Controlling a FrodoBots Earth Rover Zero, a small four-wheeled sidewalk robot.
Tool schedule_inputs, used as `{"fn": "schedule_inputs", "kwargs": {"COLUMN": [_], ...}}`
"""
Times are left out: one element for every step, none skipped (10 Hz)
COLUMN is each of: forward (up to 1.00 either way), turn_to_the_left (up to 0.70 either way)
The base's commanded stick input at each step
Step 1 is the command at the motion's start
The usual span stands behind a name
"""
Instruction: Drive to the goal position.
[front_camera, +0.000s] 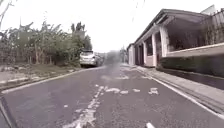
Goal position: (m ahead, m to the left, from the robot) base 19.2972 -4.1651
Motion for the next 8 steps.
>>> {"fn": "schedule_inputs", "kwargs": {"forward": [0.07,0.08,0.08,0.08,0.08,0.08,0.07,0.08], "turn_to_the_left": [0.0,0.0,0.0,0.0,0.0,0.0,0.0,0.0]}}
